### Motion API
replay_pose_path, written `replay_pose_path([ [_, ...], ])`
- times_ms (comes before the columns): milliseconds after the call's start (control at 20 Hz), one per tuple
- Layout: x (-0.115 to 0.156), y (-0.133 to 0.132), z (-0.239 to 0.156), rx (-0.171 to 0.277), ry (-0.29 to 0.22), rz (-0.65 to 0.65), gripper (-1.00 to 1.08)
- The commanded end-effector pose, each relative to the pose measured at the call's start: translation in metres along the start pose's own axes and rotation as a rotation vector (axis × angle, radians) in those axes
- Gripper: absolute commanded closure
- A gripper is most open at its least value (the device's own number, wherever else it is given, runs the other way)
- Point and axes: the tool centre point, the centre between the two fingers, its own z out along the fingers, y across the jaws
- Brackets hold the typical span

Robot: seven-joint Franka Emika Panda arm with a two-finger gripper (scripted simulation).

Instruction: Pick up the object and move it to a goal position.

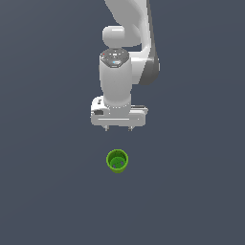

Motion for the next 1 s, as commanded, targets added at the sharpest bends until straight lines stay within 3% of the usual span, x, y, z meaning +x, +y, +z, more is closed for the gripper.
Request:
replay_pose_path([
  [0,0.000,0.000,0.000,0.000,0.000,0.000,-0.20],
  [350,-0.001,-0.020,-0.002,0.008,0.000,-0.040,-0.20],
  [950,0.008,-0.011,0.007,0.033,-0.045,0.051,-0.20],
])
